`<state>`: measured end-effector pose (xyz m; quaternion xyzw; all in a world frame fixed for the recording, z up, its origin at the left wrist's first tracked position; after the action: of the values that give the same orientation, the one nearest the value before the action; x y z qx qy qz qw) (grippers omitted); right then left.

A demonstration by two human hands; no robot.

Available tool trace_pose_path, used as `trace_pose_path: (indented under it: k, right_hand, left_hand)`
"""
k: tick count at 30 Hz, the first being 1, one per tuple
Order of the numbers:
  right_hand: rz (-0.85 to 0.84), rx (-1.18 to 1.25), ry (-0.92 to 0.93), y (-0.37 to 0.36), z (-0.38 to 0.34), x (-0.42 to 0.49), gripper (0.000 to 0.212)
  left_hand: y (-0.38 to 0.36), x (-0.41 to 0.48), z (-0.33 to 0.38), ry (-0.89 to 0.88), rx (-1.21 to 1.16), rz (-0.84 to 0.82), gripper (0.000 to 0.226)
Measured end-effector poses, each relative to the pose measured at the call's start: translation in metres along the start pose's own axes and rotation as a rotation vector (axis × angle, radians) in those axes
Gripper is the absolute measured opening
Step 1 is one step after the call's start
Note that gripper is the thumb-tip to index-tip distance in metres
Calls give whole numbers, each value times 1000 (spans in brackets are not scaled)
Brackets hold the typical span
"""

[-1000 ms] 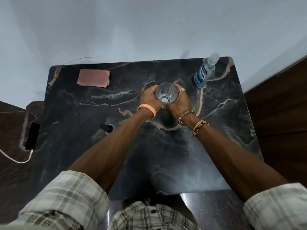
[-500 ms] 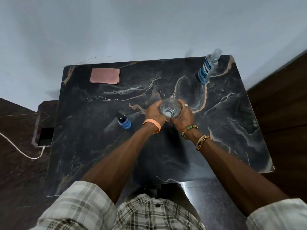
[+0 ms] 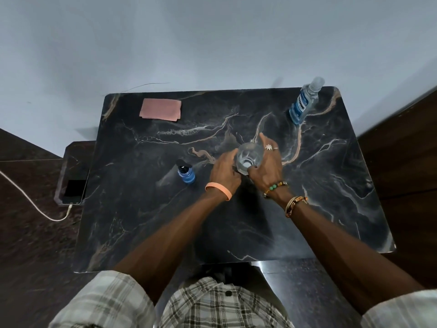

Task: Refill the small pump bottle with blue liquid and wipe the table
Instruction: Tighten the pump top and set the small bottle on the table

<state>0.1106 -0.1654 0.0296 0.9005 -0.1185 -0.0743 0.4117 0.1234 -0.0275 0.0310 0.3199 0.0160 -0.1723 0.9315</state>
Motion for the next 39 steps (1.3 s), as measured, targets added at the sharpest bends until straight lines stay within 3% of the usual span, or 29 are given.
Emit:
trace_pose_path:
  k: [4,8,13,18,22,25,29,33,36,39]
  right_hand:
    - [84,-89,68,7,-26,3,77]
    - [1,-244,-10,4,-34,7,64]
    - [-45,-286,-96,-4,-26,-1,64]
    - [2,-219,124,-16,-58,-5,69]
    - [-94,-16,299,-37,-94,-10,66]
    - [-272,58,229,-63,-105,-15,76]
    - [-430,136,141,-94,-111,-23,88]
    - [-486,38,95,-119,-105,-33,58]
    - [-406,28,52,-126,-100,-36,40]
    - [-364,120,50,-122,-100,-36,36]
  left_hand:
    - [25,-4,15,-168,-39,82,48]
    - [44,3,14,-102,9,38,54]
    - [56,-3,3,-128,25,45,50]
    - [96,-3,-2,-255,-85,254,47]
    - [144,-3,-39,-110,-29,404,51]
    - [156,-15,-83,53,136,343,52]
    - [132,-37,-121,175,150,130,47]
    - [98,-49,-123,141,255,-28,51]
    - [90,-53,-121,196,32,87,51]
    - [85,-55,-118,221,-86,116,57]
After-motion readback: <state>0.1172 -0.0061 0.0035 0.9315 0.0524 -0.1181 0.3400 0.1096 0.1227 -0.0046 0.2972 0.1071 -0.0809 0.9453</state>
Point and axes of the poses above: each hand's wrist, its own x-axis towards the middle knuckle, its own y-axis out of the back of the hand, z = x × y, the point moved 3 cm from there along x, towards the middle knuckle, and after that the axes turned 3 degrees about -z, right-handed, at the moved point
